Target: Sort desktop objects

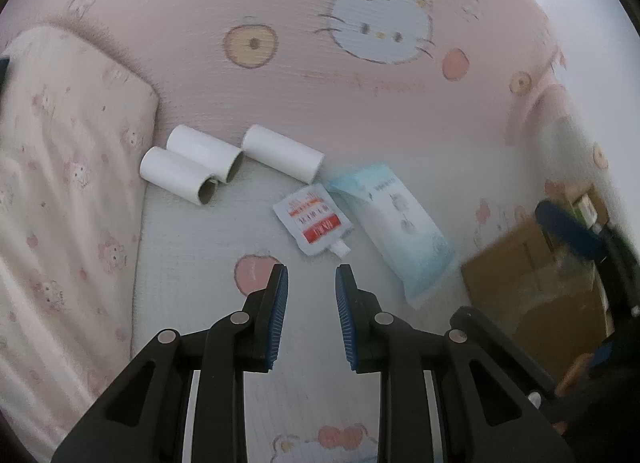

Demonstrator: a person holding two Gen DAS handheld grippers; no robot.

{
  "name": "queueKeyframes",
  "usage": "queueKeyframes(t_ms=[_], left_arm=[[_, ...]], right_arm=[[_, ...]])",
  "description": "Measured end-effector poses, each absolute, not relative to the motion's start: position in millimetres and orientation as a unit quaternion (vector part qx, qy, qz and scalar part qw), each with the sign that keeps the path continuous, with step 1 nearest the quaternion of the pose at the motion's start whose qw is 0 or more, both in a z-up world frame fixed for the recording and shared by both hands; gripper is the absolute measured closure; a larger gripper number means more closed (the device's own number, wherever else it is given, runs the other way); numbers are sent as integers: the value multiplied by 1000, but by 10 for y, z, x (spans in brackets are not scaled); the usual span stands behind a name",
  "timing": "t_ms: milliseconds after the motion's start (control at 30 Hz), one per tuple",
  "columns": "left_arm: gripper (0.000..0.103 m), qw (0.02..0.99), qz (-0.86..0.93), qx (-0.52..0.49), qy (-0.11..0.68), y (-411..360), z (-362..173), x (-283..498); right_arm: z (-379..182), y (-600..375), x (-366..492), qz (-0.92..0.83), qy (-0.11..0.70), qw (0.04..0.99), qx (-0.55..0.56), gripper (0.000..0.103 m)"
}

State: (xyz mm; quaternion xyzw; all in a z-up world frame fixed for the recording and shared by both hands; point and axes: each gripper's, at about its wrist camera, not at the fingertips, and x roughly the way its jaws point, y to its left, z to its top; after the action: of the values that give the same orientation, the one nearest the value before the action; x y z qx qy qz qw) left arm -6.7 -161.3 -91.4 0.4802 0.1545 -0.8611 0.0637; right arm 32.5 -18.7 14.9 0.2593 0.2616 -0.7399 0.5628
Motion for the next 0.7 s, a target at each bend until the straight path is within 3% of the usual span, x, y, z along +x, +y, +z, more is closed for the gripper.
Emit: queueKeyframes(t_ms=[167,333,400,433,467,500,633,700], left_arm=[[76,79,-870,452,182,-1827,-1086,-131],[75,77,-894,410,163,-1964,-1128,-264],[66,81,-903,391,158,-2051,-1104,-358],[60,83,-904,387,160,-2089,-1102,-399],[46,84,-905,383,167,-2150,-1105,-471],[42,82,-905,381,170,-2183,-1110,-516],[41,79,-911,370,165,-2276,-1104,-750],[41,78,-913,365,168,-2326,-1111,-897]], right_arm=[[-69,-338,217,-750,187,579,260,9],[-262,-531,136,-754,169,578,263,9],[-324,-639,95,-765,162,569,254,9],[-360,-702,47,-769,158,563,259,9],[-407,-774,-9,-771,152,558,268,9],[-460,-835,-75,-767,146,560,277,9],[-650,-1100,-311,-763,161,547,303,10],[-708,-1168,-393,-764,164,545,304,17]])
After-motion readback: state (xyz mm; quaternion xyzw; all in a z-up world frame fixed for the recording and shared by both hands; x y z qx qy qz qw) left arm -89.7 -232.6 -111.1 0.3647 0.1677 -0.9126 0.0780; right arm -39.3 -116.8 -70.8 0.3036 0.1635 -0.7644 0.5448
